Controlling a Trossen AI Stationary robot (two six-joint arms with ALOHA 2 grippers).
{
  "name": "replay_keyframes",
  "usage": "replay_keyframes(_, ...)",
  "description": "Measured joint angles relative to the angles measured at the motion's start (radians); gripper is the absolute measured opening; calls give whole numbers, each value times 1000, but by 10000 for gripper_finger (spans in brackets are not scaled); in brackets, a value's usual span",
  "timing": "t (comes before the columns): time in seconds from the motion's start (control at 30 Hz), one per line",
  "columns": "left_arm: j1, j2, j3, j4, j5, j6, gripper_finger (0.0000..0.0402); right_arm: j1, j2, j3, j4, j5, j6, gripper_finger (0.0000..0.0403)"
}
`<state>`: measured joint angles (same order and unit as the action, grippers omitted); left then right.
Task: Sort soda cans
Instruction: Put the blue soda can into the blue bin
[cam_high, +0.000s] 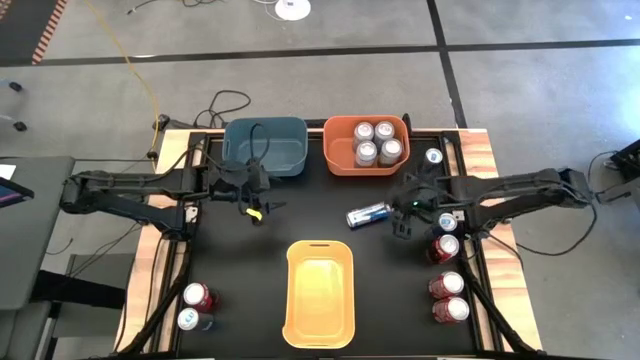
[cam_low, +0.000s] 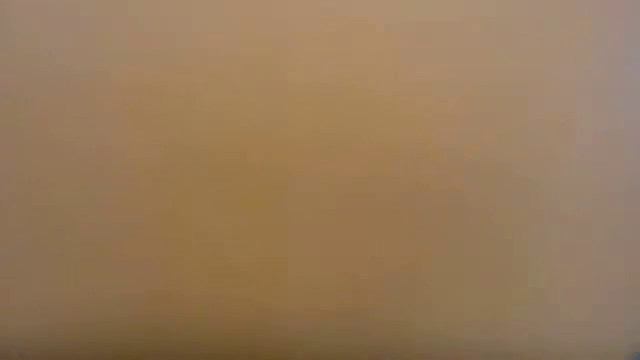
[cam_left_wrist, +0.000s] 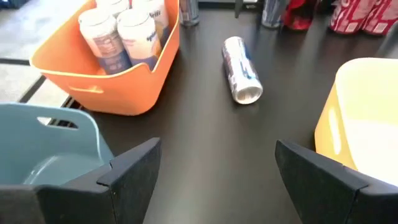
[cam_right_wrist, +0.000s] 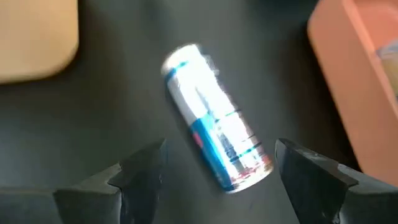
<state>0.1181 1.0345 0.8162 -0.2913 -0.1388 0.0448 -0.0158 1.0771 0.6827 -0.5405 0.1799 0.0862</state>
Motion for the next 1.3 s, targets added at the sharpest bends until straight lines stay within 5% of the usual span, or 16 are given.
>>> replay_keyframes(0.53, 0, 0, 0, -6, -4, 0, 308, -49, 306, 0, 121, 10, -122, 343)
replay_keyframes(0.87, 0, 0, 0, -9, -4, 0, 308, -65, 467, 8, 134, 3, -114, 306)
replay_keyframes(1.13, 0, 0, 0, -7, -11, 8, 308, -57, 422, 43, 118, -1, -113, 236)
replay_keyframes(1.3, 0, 0, 0, 3, -10, 24, 308, -41, 333, 80, 138, 4, -110, 228)
